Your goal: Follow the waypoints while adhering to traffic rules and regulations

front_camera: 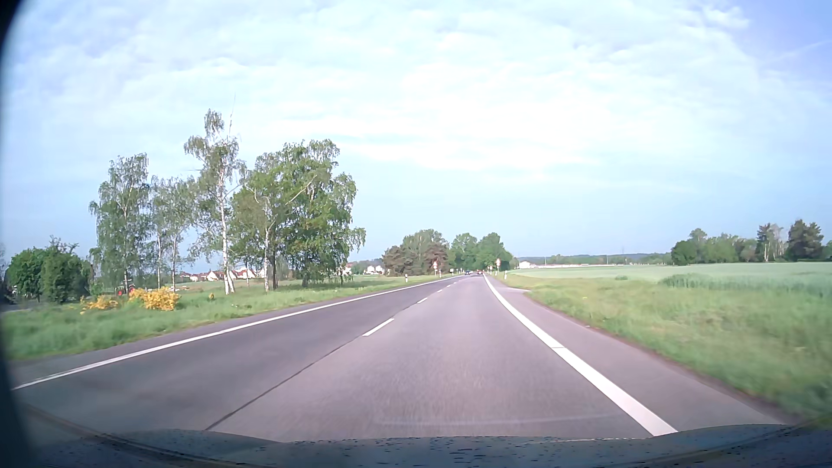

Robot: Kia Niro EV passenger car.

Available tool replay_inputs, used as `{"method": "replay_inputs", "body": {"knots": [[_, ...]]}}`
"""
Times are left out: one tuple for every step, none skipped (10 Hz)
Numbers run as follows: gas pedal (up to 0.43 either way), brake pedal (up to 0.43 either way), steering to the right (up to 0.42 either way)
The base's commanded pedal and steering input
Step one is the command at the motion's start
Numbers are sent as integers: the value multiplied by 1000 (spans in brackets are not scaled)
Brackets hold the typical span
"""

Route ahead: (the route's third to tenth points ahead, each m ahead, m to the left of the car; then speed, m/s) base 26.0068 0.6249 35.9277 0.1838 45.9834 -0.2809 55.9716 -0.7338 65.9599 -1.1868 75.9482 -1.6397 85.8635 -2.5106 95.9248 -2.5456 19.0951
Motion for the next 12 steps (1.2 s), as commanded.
{"method": "replay_inputs", "body": {"knots": [[150,0,8],[150,0,8],[150,0,8],[150,0,8],[130,0,8],[118,0,7],[110,0,7],[98,0,7],[79,0,7],[59,0,6],[59,0,6],[59,0,5]]}}
